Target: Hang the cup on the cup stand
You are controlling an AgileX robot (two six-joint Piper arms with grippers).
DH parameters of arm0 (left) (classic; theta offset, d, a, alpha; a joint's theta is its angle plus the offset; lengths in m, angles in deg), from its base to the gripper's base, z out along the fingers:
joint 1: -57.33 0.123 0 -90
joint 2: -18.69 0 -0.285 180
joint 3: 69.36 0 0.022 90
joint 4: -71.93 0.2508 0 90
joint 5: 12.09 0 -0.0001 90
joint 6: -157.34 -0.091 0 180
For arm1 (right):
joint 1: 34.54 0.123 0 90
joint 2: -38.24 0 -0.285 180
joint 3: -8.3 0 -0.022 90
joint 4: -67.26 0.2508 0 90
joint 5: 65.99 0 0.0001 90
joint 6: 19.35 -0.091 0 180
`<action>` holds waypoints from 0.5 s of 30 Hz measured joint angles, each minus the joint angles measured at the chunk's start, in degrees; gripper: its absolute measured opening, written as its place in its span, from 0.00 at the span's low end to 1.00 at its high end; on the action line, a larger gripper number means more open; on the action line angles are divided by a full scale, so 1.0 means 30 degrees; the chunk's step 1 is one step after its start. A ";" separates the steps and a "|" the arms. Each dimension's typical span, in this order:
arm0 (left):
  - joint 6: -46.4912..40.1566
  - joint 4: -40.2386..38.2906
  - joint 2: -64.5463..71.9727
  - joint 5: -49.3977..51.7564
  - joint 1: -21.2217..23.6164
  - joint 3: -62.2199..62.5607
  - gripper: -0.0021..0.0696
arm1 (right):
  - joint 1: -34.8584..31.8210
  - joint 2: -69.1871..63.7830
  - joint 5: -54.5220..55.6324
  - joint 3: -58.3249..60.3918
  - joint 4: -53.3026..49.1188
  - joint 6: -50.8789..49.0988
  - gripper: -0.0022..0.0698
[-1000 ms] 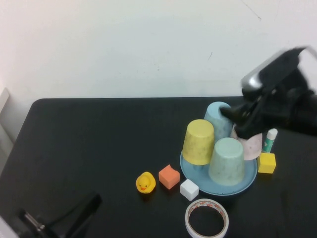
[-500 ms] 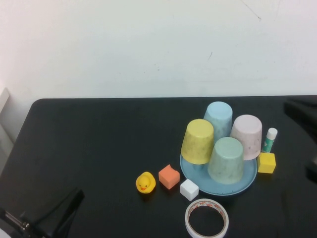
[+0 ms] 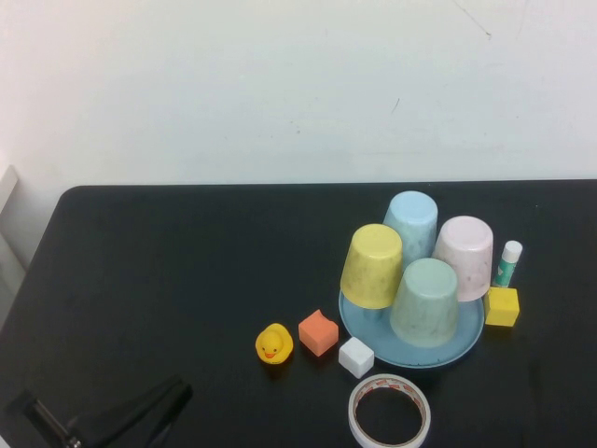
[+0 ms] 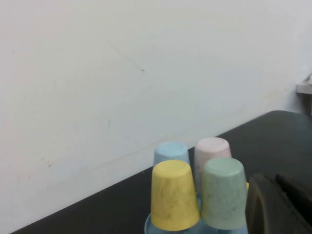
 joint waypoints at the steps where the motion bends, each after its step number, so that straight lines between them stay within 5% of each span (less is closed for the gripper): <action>1: 0.0000 0.0115 0.0000 0.0000 0.0000 0.0000 0.03 | 0.0000 0.0460 -0.0012 0.0245 0.0000 -0.0042 0.03; 15: 0.0000 0.0581 0.0000 0.0000 0.0000 0.0000 0.03 | 0.0000 0.2756 -0.0689 0.2052 0.0000 -0.0171 0.03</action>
